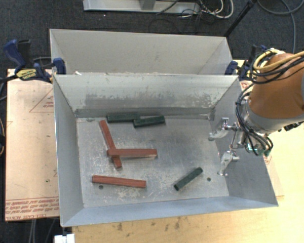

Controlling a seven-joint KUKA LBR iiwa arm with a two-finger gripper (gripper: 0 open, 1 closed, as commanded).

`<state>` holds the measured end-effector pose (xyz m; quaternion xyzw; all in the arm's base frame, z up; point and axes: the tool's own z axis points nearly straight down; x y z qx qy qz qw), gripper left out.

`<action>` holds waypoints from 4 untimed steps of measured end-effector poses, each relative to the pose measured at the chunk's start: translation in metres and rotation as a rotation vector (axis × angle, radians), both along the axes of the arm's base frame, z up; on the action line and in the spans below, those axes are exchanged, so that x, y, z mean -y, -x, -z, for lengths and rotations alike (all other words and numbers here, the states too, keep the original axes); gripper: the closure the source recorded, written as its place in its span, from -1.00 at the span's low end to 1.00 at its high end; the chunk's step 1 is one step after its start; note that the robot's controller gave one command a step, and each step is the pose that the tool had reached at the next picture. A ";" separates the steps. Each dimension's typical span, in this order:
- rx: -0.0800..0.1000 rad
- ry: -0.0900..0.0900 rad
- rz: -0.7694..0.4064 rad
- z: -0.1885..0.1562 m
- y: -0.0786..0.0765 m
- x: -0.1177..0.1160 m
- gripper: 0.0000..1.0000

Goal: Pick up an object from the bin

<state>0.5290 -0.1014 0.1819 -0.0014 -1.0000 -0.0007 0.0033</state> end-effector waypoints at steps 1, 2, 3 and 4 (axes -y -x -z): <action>0.007 0.001 -0.003 -0.004 -0.002 0.000 -1.00; 0.016 0.003 -0.164 0.031 0.002 -0.019 -1.00; 0.004 -0.003 -0.456 0.047 0.028 -0.054 -1.00; 0.007 -0.002 -0.590 0.067 0.016 -0.059 -1.00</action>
Offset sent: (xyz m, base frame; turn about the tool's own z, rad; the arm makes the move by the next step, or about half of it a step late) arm -0.0166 0.0628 -0.1119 -0.5031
